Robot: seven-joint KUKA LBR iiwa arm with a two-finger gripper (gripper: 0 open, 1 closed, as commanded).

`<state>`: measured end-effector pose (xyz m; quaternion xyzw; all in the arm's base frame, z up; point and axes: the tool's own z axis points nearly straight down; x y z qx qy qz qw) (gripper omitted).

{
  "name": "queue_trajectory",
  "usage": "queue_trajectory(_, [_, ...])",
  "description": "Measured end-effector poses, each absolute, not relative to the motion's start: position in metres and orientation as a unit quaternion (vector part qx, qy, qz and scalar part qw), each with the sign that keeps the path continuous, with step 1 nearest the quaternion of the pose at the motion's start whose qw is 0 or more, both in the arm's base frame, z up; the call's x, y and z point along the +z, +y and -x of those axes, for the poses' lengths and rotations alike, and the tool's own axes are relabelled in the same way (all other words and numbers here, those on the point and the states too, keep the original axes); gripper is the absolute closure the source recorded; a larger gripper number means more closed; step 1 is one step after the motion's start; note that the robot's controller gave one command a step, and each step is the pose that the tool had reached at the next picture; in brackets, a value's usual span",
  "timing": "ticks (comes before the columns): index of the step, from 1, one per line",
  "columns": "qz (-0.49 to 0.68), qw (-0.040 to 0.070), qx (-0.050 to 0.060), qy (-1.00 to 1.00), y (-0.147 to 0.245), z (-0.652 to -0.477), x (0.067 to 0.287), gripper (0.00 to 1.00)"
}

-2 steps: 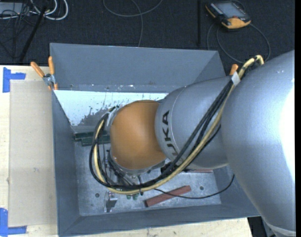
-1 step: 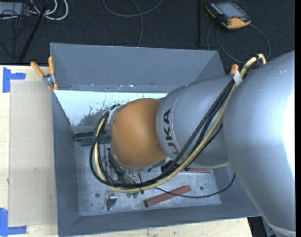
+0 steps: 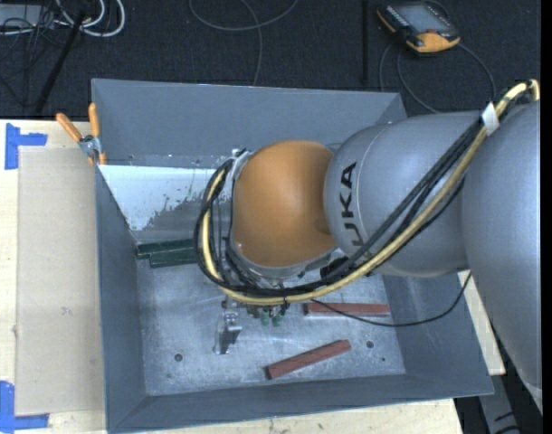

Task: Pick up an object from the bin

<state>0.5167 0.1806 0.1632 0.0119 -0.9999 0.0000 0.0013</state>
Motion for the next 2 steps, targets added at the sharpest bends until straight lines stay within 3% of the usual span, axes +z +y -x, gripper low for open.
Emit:
queue_trajectory(1, [0.000, 0.000, 0.000, -1.000, 0.123, -0.519, 0.159, 0.00])
queue_trajectory(2, [-0.025, 0.001, 0.001, -1.000, 0.087, -0.545, 0.160, 0.00])
